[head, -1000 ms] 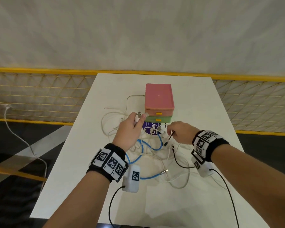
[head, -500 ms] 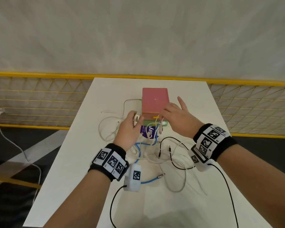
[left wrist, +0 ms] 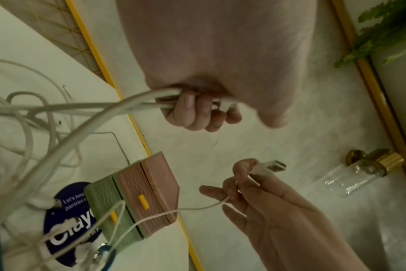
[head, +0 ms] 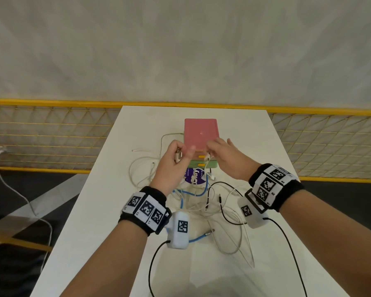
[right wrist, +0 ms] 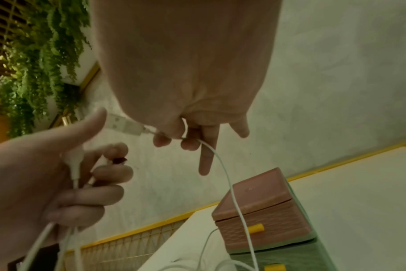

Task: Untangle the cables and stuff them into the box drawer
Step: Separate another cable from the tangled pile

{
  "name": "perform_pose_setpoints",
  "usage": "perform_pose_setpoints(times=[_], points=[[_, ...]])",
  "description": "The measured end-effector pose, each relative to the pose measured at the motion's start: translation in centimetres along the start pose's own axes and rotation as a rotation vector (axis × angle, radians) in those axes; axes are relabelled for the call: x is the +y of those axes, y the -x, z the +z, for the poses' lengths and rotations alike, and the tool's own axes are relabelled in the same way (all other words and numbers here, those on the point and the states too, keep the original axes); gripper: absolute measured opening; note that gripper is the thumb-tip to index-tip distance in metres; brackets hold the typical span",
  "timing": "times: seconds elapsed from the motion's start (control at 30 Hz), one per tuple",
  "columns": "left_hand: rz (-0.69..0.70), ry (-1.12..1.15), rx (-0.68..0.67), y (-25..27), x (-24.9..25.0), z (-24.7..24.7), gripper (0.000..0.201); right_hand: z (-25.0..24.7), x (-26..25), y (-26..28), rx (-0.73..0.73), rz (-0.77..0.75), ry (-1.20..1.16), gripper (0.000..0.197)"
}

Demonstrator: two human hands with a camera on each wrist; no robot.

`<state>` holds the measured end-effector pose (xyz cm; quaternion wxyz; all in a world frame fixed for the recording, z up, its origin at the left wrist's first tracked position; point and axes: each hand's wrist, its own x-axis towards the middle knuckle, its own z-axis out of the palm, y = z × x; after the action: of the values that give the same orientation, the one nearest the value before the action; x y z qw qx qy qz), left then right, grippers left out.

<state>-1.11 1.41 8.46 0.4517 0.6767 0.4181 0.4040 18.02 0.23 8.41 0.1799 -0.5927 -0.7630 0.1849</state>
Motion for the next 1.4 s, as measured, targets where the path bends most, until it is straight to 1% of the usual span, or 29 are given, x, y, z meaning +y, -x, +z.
perform_pose_setpoints(times=[0.07, 0.1, 0.13, 0.17, 0.2, 0.23, 0.27, 0.3, 0.4, 0.47, 0.5, 0.57, 0.63, 0.7, 0.77, 0.83, 0.9, 0.97, 1.0, 1.03, 1.07, 1.1, 1.13, 1.17, 1.2, 1.23, 1.27, 1.37, 1.4], points=[[-0.063, 0.128, 0.032, 0.1, 1.0, 0.2, 0.038, -0.1, -0.9, 0.0, 0.004, 0.02, -0.104, 0.031], [-0.1, 0.203, 0.062, -0.1, 1.4, 0.3, 0.043, -0.1, -1.4, 0.2, -0.005, 0.037, -0.15, 0.025], [-0.133, 0.259, 0.102, -0.3, 1.7, 0.3, 0.047, 0.0, -1.9, 0.3, -0.013, 0.026, -0.197, 0.019], [-0.134, 0.291, 0.144, -0.5, 1.9, 0.2, 0.047, 0.0, -2.5, 0.4, -0.011, -0.001, -0.246, 0.016], [-0.113, 0.304, 0.169, -0.7, 2.0, 0.3, 0.044, 0.2, -3.1, 0.5, -0.003, -0.023, -0.297, 0.016], [-0.082, 0.311, 0.164, -0.8, 2.2, 0.3, 0.036, 0.3, -3.9, 0.6, 0.015, -0.033, -0.349, 0.018], [-0.064, 0.307, 0.144, -0.9, 2.3, 0.4, 0.026, 0.4, -4.6, 0.6, 0.033, -0.044, -0.405, 0.018], [-0.053, 0.299, 0.119, -1.0, 2.3, 0.6, 0.02, 0.6, -5.0, 0.5, 0.043, -0.055, -0.452, 0.018], [-0.015, 0.261, 0.076, -0.9, 2.5, 0.8, 0.02, 1.0, -5.8, 0.4, 0.058, -0.05, -0.584, 0.028], [0.037, 0.22, 0.067, -1.0, 2.4, 0.8, 0.021, 1.5, -5.5, 0.3, 0.097, 0.001, -0.664, 0.02], [0.044, 0.207, 0.068, -1.0, 2.3, 0.8, 0.022, 1.5, -5.3, 0.4, 0.111, 0.02, -0.7, 0.014], [0.047, 0.168, 0.072, -1.0, 2.4, 0.8, 0.021, 1.8, -5.1, 0.4, 0.119, 0.018, -0.747, 0.011], [0.056, 0.084, 0.124, -1.2, 2.2, 0.7, 0.018, 1.8, -5.0, 0.6, 0.121, -0.021, -0.726, 0.013], [0.06, 0.083, 0.199, -1.5, 2.5, 0.3, 0.018, 1.7, -4.9, 1.0, 0.094, -0.061, -0.614, 0.026], [0.052, 0.14, 0.262, -1.8, 3.2, -0.3, 0.024, 1.9, -4.4, 1.5, 0.049, -0.075, -0.503, 0.032], [0.034, 0.293, 0.264, -1.8, 4.2, -1.1, 0.029, 2.4, -3.0, 1.9, 0.02, -0.025, -0.446, 0.028], [0.016, 0.422, 0.241, -1.8, 5.0, -2.2, 0.028, 2.6, -1.4, 2.3, 0.003, 0.061, -0.388, 0.026], [0.033, 0.352, 0.208, -1.9, 5.2, -3.3, 0.021, 2.6, -0.2, 2.6, 0.007, 0.112, -0.364, 0.026], [0.055, 0.245, 0.162, -1.9, 5.0, -3.5, 0.015, 2.5, 0.0, 2.7, 0.02, 0.115, -0.36, 0.026], [0.066, 0.11, 0.077, -1.7, 4.9, -3.4, 0.009, 2.3, 0.0, 2.6, 0.044, 0.106, -0.363, 0.027], [0.063, -0.064, -0.035, -1.5, 4.7, -3.1, 0.016, 2.0, -0.3, 2.4, 0.072, 0.088, -0.373, 0.026], [0.024, -0.238, -0.172, -1.2, 4.4, -2.6, 0.025, 1.5, -0.9, 2.1, 0.104, 0.063, -0.393, 0.025], [-0.027, -0.384, -0.304, -0.9, 3.9, -2.0, 0.028, 1.0, -1.5, 1.7, 0.134, 0.035, -0.42, 0.024], [-0.063, -0.468, -0.386, -0.5, 3.5, -1.6, 0.024, 0.5, -2.0, 1.4, 0.159, 0.006, -0.433, 0.025], [-0.063, -0.513, -0.397, -0.3, 3.3, -1.5, 0.024, 0.1, -2.4, 1.2, 0.174, -0.019, -0.424, 0.029], [-0.062, -0.514, -0.343, -0.4, 3.3, -1.7, 0.027, -0.3, -2.6, 1.1, 0.172, -0.034, -0.403, 0.032], [-0.063, -0.488, -0.225, -0.7, 3.4, -2.2, 0.029, -0.3, -2.4, 1.1, 0.154, -0.031, -0.379, 0.033], [-0.03, -0.307, 0.285, -2.1, 4.6, -4.9, 0.027, 0.8, -0.6, 2.0, 0.046, 0.064, -0.354, 0.027], [-0.005, -0.265, 0.428, -2.7, 4.7, -6.0, 0.027, 1.4, 0.1, 2.3, 0.025, 0.104, -0.358, 0.025]])
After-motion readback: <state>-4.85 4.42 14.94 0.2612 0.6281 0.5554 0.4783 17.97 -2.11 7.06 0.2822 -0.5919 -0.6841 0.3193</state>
